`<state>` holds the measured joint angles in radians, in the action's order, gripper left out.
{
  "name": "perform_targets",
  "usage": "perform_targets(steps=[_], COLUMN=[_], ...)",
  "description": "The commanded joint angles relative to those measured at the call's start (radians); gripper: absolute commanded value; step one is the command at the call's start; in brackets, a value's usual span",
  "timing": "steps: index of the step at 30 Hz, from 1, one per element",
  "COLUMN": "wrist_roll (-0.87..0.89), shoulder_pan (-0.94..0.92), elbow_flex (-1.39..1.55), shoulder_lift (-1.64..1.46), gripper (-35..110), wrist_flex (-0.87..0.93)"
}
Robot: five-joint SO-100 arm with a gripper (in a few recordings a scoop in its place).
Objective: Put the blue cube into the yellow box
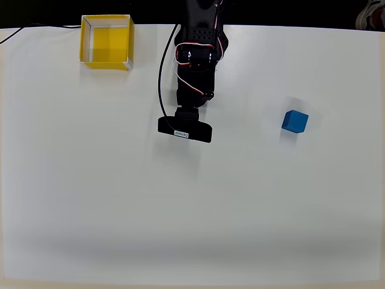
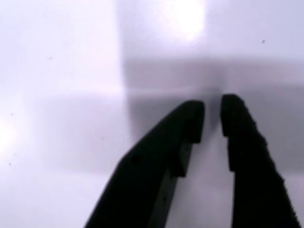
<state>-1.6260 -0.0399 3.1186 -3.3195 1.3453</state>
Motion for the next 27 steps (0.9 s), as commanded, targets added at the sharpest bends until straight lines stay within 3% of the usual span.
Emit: perform_targets(steps=[1, 15, 27], wrist_roll=[-0.023, -0.104, 0.091], shoulder_pan=[0.028, 0.072, 0.583], elbow_flex=[0.026, -0.006, -0.42], shoulder_lift=[-0.021, 0.003, 0.284], gripper=[0, 6, 44], wrist_flex=[0.015, -0.029, -0.407])
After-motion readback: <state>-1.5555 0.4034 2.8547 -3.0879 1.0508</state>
